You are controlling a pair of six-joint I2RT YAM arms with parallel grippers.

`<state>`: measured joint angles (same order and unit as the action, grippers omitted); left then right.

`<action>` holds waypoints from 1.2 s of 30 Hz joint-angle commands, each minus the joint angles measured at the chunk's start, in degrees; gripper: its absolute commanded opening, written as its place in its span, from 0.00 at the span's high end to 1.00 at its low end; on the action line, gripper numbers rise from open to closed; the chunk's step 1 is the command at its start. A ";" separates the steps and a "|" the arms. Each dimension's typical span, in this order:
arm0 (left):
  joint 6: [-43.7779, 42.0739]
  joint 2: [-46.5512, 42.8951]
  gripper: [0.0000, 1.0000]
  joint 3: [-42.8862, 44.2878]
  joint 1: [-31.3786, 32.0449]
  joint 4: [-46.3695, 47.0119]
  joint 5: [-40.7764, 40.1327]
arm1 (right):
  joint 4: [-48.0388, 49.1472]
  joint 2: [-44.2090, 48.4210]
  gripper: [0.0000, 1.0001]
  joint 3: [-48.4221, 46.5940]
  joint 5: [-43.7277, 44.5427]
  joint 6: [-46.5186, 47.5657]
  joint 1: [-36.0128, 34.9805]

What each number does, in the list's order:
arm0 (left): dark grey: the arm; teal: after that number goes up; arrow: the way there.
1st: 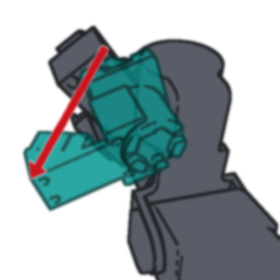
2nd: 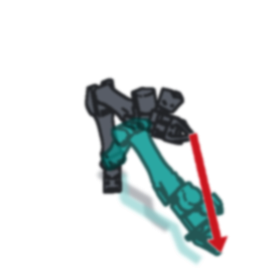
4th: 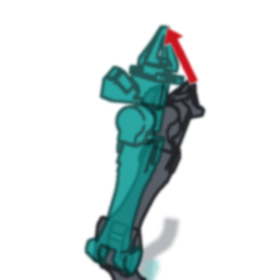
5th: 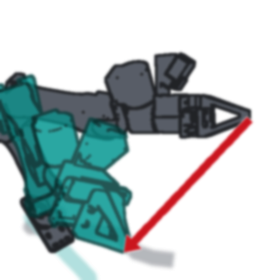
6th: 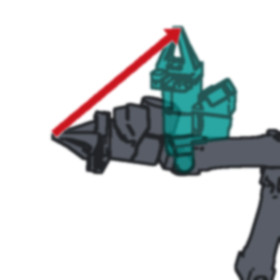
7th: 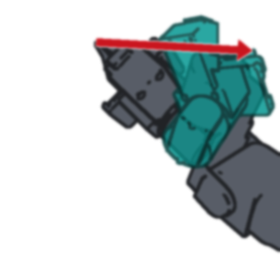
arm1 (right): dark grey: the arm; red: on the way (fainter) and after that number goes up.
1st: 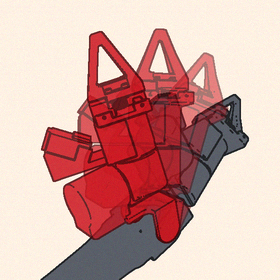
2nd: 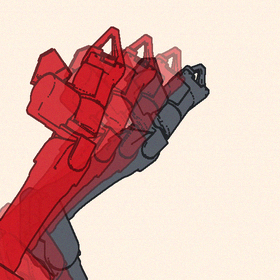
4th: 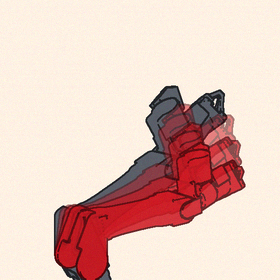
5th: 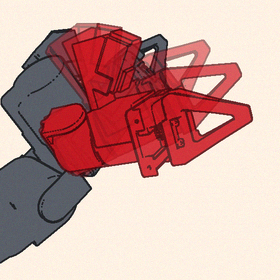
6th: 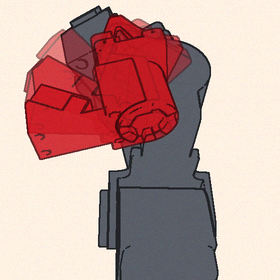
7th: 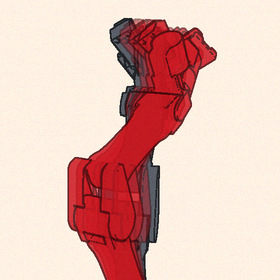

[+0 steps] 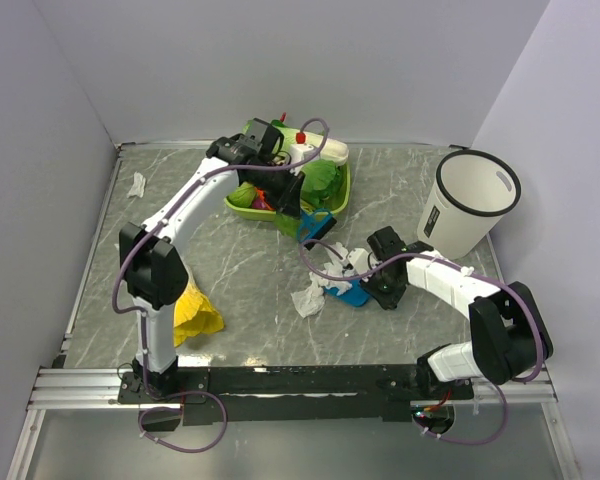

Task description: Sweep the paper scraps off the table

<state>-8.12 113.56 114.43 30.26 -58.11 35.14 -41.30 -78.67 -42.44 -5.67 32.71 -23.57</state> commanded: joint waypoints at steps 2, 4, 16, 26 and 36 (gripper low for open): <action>-2.43 -2.29 0.99 -1.93 0.06 -2.36 -3.59 | 1.05 1.77 1.00 0.86 -1.10 0.34 0.55; -1.99 -0.89 0.99 -1.41 0.50 -2.10 -4.02 | 0.17 1.77 1.00 0.69 -1.10 -0.10 0.46; -0.15 11.85 0.99 6.95 6.13 -1.14 -13.78 | -0.62 1.51 1.00 0.51 -0.66 -1.33 0.46; 1.26 14.41 0.99 9.40 7.79 3.08 6.69 | -0.19 0.01 1.00 -0.01 0.31 -0.98 0.54; 2.05 12.22 0.99 9.41 6.65 2.47 7.58 | 2.54 2.11 1.00 1.21 -1.62 -2.47 2.39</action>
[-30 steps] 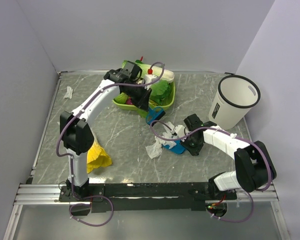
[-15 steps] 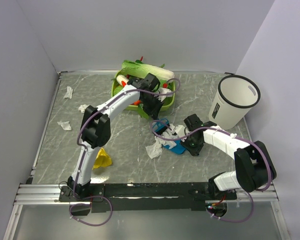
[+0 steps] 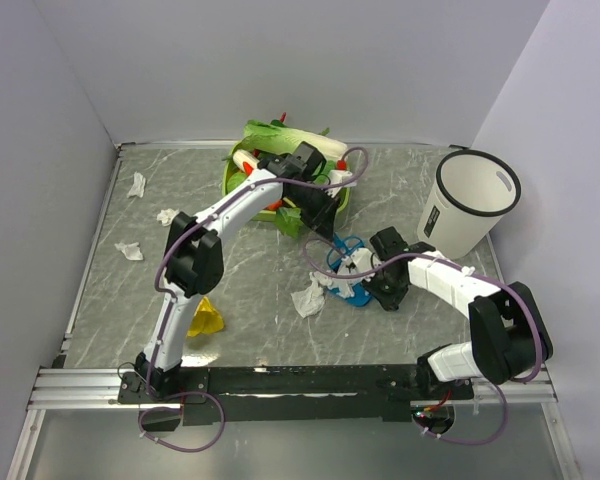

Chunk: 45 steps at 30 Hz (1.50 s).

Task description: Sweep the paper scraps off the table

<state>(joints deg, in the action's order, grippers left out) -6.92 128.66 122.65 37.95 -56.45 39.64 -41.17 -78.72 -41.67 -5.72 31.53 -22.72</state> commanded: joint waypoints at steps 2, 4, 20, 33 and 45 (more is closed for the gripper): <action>0.85 -3.68 0.99 1.10 -1.39 1.07 2.73 | 3.63 2.60 1.00 1.50 -2.80 -1.29 2.15; 0.85 -4.82 0.99 1.45 -1.74 1.07 2.38 | 5.30 3.48 1.00 2.81 -3.51 -1.12 3.20; 1.82 -15.97 0.99 1.02 -6.75 4.33 -0.34 | 11.91 19.47 1.00 7.75 -9.05 5.47 6.72; 0.77 -20.91 0.99 -3.90 -14.75 7.04 -3.60 | -3.12 27.56 1.00 -3.67 -10.02 3.98 6.72; 1.47 -21.87 0.99 -6.98 -16.16 10.48 -2.99 | -11.65 29.94 1.00 -15.89 -11.33 -1.90 6.81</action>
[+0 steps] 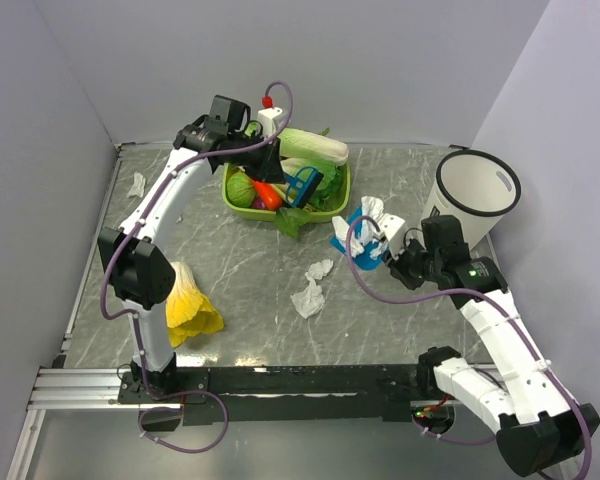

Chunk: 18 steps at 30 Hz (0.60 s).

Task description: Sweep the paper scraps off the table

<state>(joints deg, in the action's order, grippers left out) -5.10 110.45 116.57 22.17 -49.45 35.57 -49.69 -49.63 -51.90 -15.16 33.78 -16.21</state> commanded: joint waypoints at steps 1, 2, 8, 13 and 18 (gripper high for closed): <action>-0.43 -4.10 0.99 -1.78 -0.38 4.27 1.60 | -3.57 0.24 1.00 -6.63 -2.07 -4.86 0.30; -0.35 -4.28 0.99 -2.22 -0.38 4.54 1.78 | -4.27 -0.20 1.00 -8.55 -1.98 -5.47 0.39; 0.09 -5.25 0.99 -4.33 -0.38 6.29 3.97 | -6.82 -4.60 1.00 -16.37 -2.59 -8.46 2.75; 0.97 -6.48 0.99 -6.97 -0.38 8.32 4.59 | -8.22 -10.21 1.00 -23.85 -3.47 -10.40 8.90; 1.32 -7.18 0.99 -8.03 -0.38 8.84 5.65 | -9.46 -14.88 1.00 -32.29 -3.74 -10.49 15.41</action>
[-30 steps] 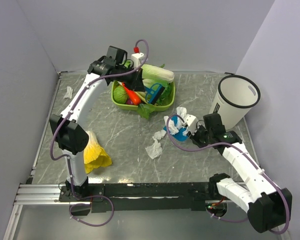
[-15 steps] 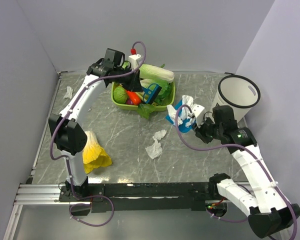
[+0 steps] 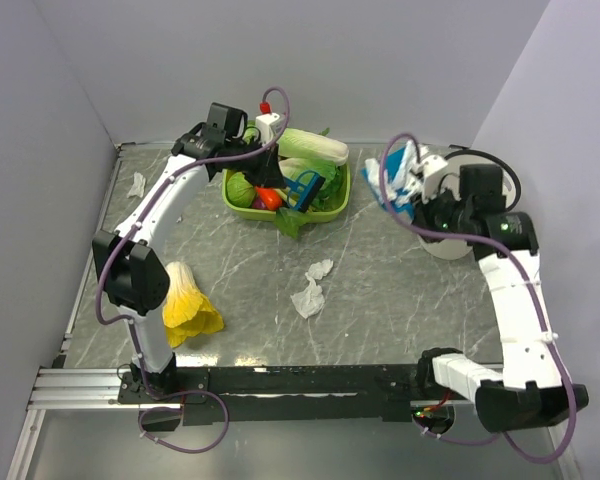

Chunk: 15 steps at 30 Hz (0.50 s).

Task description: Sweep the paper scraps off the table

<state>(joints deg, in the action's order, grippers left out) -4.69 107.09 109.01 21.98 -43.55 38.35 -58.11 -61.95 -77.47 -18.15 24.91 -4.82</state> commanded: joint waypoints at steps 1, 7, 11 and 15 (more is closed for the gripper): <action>0.91 -3.99 0.99 -0.99 -0.18 3.21 2.96 | -1.22 -4.04 1.00 -7.95 -0.83 -1.70 6.55; 1.43 -5.31 0.99 -2.84 -0.09 4.35 3.66 | -2.89 -9.14 1.00 -15.51 1.61 -0.65 13.86; 1.96 -5.75 0.99 -3.02 -0.01 4.61 4.19 | -3.59 -12.04 1.00 -19.55 5.93 1.37 18.60; 1.44 -6.28 0.99 -3.10 0.43 4.35 4.10 | -4.47 -14.86 1.00 -22.72 11.38 3.92 20.99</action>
<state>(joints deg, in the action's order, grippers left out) -3.36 104.03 105.97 22.00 -41.19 40.38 -61.41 -74.76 -95.57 -13.06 26.22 13.98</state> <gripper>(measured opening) 0.123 0.293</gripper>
